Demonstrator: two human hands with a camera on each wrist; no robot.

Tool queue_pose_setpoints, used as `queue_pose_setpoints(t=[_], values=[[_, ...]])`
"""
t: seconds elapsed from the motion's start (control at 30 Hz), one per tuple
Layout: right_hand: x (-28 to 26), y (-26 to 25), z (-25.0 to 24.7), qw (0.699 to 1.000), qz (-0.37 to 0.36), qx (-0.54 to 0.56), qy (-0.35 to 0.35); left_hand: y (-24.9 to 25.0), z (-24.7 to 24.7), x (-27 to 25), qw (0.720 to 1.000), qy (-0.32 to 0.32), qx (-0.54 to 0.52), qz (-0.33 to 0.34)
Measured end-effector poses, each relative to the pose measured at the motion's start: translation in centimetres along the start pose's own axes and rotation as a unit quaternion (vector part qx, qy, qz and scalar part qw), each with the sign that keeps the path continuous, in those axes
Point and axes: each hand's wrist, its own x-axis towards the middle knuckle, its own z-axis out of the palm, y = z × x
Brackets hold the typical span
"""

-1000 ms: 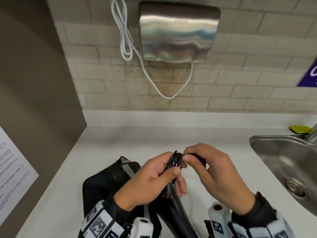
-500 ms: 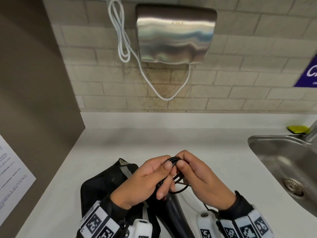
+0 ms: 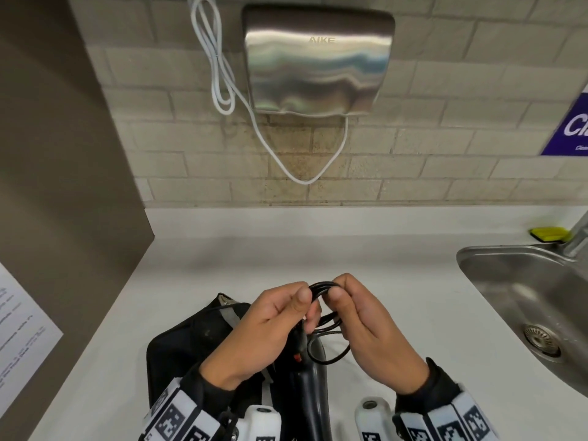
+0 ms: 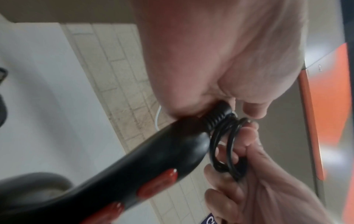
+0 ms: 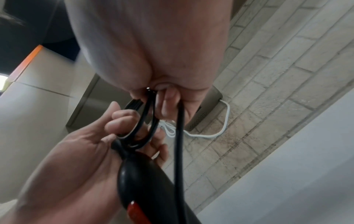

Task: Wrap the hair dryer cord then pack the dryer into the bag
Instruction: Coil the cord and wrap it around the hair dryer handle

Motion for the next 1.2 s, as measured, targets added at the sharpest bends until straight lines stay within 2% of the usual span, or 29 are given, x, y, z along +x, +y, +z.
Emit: queue_pose_setpoints(t=[0.13, 0.5, 0.67, 0.77, 0.87, 0.97, 1.07, 1.2], values=[[-0.2, 1.0, 0.2, 0.999, 0.026, -0.019, 0.044, -0.4, 0.6, -0.8, 0.999, 0.007, -0.038, -0.01], [-0.8, 0.5, -2.2, 0.996, 0.08, 0.02, 0.041, -0.6, 0.3, -0.9, 0.997, 0.018, -0.074, -0.007], [-1.3, 0.7, -3.2, 0.993, 0.114, 0.025, 0.021, -0.7, 0.2, -1.0, 0.997, 0.029, -0.071, -0.003], [-1.6, -0.1, -4.2, 0.989, 0.121, -0.079, -0.035, -0.8, 0.1, -1.0, 0.997, 0.04, -0.062, 0.002], [-1.7, -1.4, -5.5, 0.973, 0.081, -0.212, -0.043, -0.8, 0.1, -1.0, 0.998, 0.036, -0.058, -0.006], [-1.5, -2.9, -6.4, 0.955, -0.015, -0.297, -0.008, -0.7, 0.1, -0.9, 0.999, 0.021, -0.027, -0.008], [-0.7, -3.8, -6.5, 0.943, -0.098, -0.313, 0.061, -0.3, 0.5, -0.8, 1.0, -0.014, 0.003, -0.013], [1.1, -3.7, -5.2, 0.938, -0.156, -0.281, 0.125, 0.4, 1.3, -0.4, 0.997, -0.066, 0.039, -0.013]])
